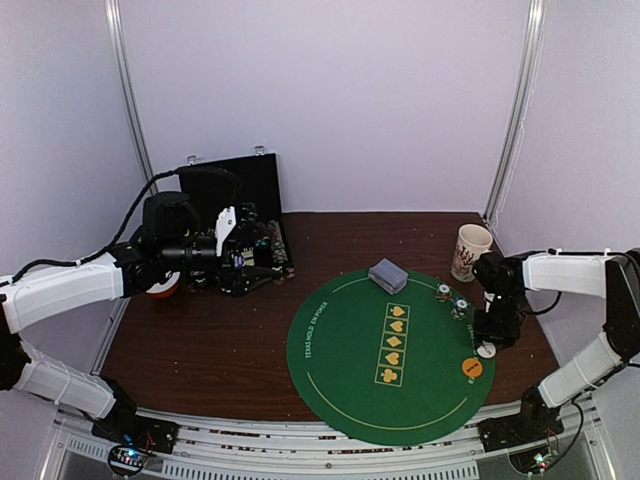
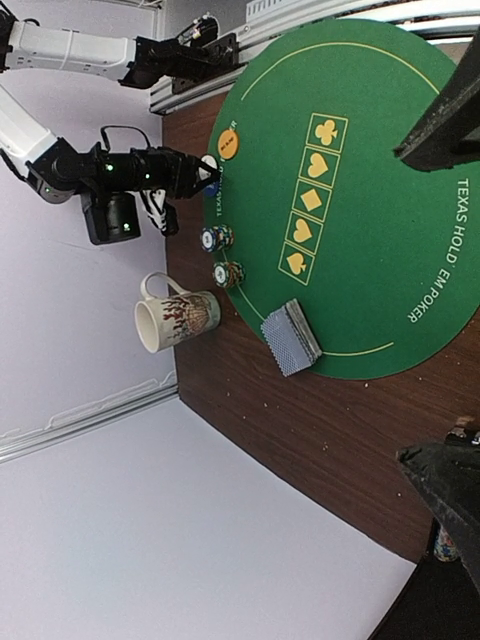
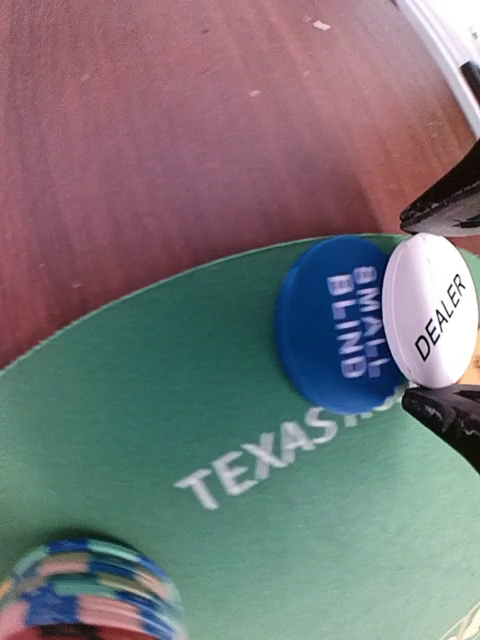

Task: Distribute texas hold em gaming equipment
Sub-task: Pick up the dealer button from the poker table mat, then pass from the right arm to the left

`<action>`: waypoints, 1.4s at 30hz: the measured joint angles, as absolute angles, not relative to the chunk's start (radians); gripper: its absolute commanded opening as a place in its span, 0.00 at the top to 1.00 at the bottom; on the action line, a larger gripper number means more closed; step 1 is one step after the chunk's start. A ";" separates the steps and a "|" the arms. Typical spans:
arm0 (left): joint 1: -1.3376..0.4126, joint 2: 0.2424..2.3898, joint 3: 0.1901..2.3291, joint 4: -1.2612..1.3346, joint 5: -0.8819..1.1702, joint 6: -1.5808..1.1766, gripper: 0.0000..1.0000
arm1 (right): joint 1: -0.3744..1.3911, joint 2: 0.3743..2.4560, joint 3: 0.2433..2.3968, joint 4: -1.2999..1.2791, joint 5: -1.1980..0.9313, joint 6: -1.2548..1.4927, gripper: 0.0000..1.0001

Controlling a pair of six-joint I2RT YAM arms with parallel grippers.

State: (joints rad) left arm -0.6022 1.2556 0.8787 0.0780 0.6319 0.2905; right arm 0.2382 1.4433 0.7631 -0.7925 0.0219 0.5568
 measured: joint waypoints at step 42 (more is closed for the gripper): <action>-0.761 1.582 1.106 0.258 0.788 -0.261 0.64 | 1.205 1.517 1.259 -0.182 0.487 -0.159 0.76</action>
